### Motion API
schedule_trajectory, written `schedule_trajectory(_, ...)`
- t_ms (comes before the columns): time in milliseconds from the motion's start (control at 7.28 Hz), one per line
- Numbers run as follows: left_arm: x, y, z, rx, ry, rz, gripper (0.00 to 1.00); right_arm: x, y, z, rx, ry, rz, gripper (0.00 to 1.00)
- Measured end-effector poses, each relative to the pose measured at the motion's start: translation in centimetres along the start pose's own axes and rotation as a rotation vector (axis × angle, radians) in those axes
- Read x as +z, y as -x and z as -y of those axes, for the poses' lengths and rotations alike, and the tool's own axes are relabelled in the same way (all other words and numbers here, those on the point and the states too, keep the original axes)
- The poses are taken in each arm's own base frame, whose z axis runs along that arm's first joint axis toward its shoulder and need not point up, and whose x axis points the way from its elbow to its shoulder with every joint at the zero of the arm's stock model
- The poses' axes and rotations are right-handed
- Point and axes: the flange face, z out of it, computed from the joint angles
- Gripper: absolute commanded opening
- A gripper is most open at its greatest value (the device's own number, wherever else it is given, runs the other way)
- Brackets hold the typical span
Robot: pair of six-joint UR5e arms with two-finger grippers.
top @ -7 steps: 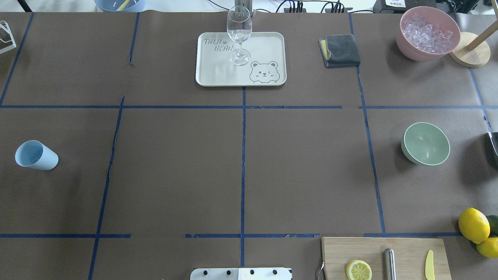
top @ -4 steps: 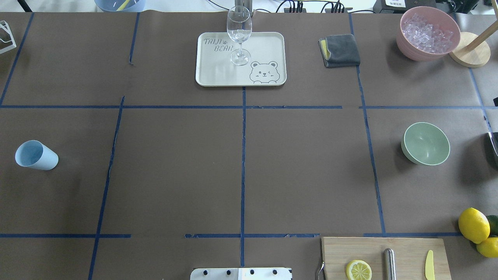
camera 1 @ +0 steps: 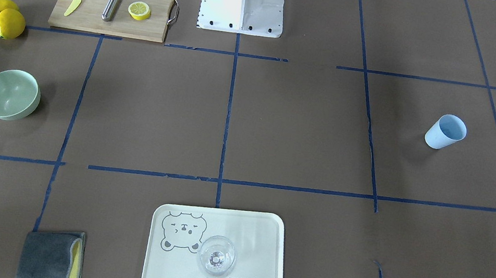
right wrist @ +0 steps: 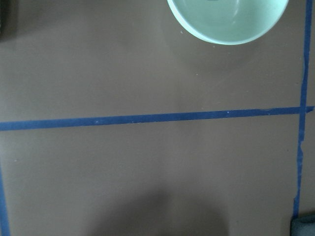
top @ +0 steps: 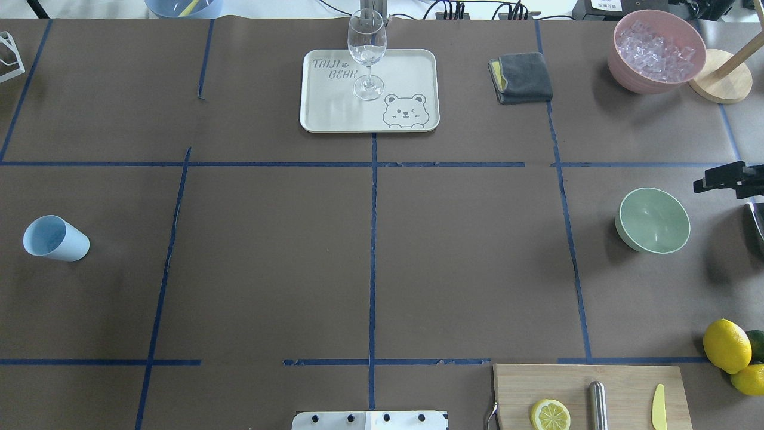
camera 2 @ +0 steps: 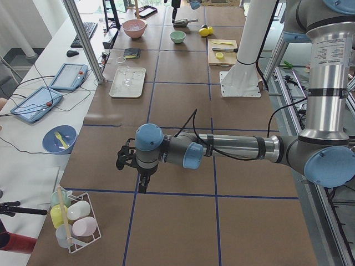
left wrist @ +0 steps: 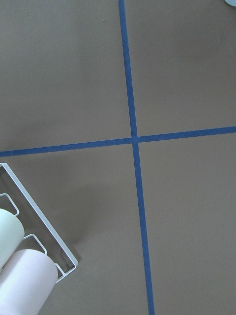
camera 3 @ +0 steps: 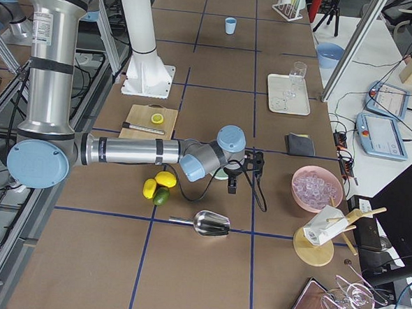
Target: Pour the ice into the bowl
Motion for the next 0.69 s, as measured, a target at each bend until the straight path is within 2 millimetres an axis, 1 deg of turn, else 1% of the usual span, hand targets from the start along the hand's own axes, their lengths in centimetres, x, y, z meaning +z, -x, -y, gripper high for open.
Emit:
schedule_trajectory(137,0.0,0.0,0.0,0.001,-0.001,0.0,1.0,1.7,1.0,-1.3,-0.001,0.011,-0.003,1.0)
schedule_trajectory(275,0.0,0.0,0.0,0.001,-0.001,0.0,1.0,3.5,1.3,-2.3,-0.007,0.024,-0.021,1.0)
schedule_trajectory(412,-0.1,0.0,0.0,0.001,-0.002,0.0,1.0,5.1,0.9,-3.0,-0.011,0.04,-0.037,0.8)
schedule_trajectory(550,-0.1,0.0,0.0,0.0,-0.001,0.001,1.0,6.1,0.7,-3.4,-0.013,0.052,-0.043,0.26)
schedule_trajectory(687,0.0,0.0,0.0,0.0,-0.001,0.001,1.0,6.5,0.8,-3.5,-0.01,0.057,-0.044,0.0)
